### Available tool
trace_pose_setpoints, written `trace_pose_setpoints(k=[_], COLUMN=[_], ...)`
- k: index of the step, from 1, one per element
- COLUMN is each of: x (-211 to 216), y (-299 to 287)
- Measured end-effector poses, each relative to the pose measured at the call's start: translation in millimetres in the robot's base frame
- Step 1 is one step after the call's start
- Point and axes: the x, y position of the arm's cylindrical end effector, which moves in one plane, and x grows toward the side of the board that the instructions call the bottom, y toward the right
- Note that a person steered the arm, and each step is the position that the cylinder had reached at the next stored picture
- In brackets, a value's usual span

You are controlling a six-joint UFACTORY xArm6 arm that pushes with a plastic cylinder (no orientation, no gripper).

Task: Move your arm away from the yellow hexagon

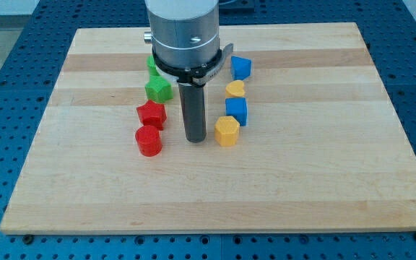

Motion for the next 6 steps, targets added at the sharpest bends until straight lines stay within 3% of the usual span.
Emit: trace_pose_setpoints(k=[3, 6], x=[2, -2], y=[29, 22])
